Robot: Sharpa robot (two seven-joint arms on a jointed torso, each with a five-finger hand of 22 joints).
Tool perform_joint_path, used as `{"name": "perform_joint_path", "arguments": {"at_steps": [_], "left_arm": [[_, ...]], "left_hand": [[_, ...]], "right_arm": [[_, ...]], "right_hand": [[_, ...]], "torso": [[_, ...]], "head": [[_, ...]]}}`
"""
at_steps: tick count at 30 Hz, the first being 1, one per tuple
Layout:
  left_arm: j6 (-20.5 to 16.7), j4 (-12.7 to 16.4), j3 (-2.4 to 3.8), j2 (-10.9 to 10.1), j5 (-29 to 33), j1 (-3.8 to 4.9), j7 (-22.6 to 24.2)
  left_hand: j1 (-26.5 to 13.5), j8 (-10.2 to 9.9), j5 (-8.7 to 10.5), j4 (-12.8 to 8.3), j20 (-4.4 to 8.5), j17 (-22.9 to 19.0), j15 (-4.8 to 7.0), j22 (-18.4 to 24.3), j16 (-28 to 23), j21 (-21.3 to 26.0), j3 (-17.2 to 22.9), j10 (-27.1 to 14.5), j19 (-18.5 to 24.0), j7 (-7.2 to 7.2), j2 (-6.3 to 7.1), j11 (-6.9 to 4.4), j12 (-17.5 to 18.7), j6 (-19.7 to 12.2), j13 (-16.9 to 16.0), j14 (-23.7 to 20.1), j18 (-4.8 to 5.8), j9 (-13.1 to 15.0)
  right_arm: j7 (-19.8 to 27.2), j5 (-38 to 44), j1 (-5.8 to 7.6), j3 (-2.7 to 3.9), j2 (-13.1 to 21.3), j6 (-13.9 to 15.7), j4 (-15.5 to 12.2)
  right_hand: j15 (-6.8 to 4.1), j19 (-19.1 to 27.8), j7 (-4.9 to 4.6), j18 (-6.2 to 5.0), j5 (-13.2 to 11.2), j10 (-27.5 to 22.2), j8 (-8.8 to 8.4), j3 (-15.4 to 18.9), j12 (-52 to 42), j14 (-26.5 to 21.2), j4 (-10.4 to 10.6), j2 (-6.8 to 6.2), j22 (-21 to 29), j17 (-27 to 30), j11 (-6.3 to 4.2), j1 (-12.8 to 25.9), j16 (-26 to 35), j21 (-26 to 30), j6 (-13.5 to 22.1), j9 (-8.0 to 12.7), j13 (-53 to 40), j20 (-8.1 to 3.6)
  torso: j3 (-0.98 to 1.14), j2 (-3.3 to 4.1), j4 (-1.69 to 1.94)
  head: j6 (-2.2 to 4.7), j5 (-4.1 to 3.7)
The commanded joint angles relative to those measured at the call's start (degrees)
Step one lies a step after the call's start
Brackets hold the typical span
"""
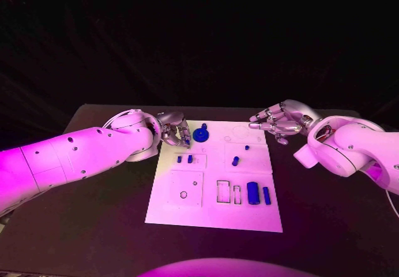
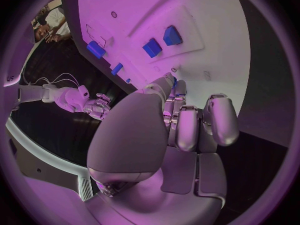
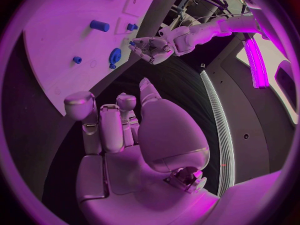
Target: Assemble the parts on the task board
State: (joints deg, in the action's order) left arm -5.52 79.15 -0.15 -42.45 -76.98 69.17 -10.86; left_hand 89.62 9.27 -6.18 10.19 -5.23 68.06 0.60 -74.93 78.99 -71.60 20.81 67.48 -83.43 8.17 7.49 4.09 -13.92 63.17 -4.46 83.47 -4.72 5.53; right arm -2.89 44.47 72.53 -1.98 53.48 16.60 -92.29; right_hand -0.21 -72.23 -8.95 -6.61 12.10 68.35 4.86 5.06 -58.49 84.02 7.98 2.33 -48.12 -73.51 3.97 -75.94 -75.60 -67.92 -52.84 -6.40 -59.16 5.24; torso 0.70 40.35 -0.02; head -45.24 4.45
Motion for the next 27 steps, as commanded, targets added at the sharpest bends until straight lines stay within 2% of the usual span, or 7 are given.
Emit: {"name": "perform_joint_path", "arguments": {"at_steps": [1, 19, 21, 27], "left_arm": [[1.5, -0.1, 0.0, 0.3, -0.6, -0.08, 0.0], [3.9, -0.4, -0.08, 0.6, -2.3, -0.2, -2.2], [4.0, -0.5, -0.08, 0.7, -2.4, -0.2, -2.2], [4.5, -0.7, -0.09, 0.7, -2.0, -0.21, -2.0]], "left_hand": [[-0.7, -0.4, -0.22, -0.1, -0.04, -0.1, -0.04, -2.5, 0.2, -0.4, 0.3, 0.4, -0.3, -0.07, 0.03, -0.15, 0.3, 0.4, -0.1, 0.6, 0.72, 0.0], [-1.0, -0.5, -0.19, -0.2, -0.04, -0.2, 0.0, -2.6, 0.1, -0.4, 0.4, 0.7, -0.2, -0.17, 0.29, -0.22, 0.6, 0.6, -0.2, 0.6, 0.71, 0.0], [-1.0, -0.6, -0.19, -0.2, -0.04, -0.2, 0.01, -2.6, 0.2, -0.5, 0.4, 0.7, -0.2, -0.19, 0.34, -0.24, 0.6, 0.6, -0.2, 0.6, 0.72, 0.0], [-1.0, -0.6, -0.19, -0.3, -0.03, -0.2, 0.02, -2.7, 0.1, -0.5, 0.5, 0.8, -0.2, -0.21, 0.35, -0.26, 0.6, 0.6, -0.2, 0.6, 0.73, 0.0]], "right_arm": [[0.4, 0.2, -0.07, -0.01, -0.1, -0.6, 0.0], [0.3, 0.2, -0.12, -0.02, -0.2, -1.0, 0.0], [0.2, 0.2, -0.12, -0.02, -0.2, -1.1, 0.1], [0.1, 0.2, -0.13, -0.02, -0.3, -1.3, 0.1]], "right_hand": [[-0.33, 0.3, -0.09, -1.09, 0.3, -0.3, 0.32, 0.4, 0.1, 1.8, -0.1, 0.45, 0.0, 0.0, 0.02, -0.2, 0.3, 0.2, 0.0, -0.1, 0.0, 0.12], [-0.33, 0.3, -0.09, -1.09, 0.3, -0.3, 0.32, 0.4, 0.1, 1.8, -0.1, 0.45, 0.0, 0.0, 0.02, -0.2, 0.3, 0.2, 0.0, -0.1, 0.0, 0.12], [-0.33, 0.3, -0.09, -1.09, 0.3, -0.3, 0.32, 0.4, 0.1, 1.8, -0.1, 0.45, 0.0, 0.0, 0.02, -0.2, 0.3, 0.2, 0.0, -0.1, 0.0, 0.12], [-0.33, 0.3, -0.09, -1.09, 0.3, -0.3, 0.32, 0.4, 0.1, 1.8, -0.1, 0.45, 0.0, 0.0, 0.02, -0.2, 0.3, 0.2, 0.0, -0.1, 0.0, 0.12]], "torso": [[-0.02, -0.01, -0.04], [-0.01, 0.01, 0.02], [-0.02, 0.01, 0.0], [-0.03, 0.02, -0.01]], "head": [[0.0, 0.06], [-0.38, 0.11], [-0.52, 0.4], [-0.52, 0.44]]}}
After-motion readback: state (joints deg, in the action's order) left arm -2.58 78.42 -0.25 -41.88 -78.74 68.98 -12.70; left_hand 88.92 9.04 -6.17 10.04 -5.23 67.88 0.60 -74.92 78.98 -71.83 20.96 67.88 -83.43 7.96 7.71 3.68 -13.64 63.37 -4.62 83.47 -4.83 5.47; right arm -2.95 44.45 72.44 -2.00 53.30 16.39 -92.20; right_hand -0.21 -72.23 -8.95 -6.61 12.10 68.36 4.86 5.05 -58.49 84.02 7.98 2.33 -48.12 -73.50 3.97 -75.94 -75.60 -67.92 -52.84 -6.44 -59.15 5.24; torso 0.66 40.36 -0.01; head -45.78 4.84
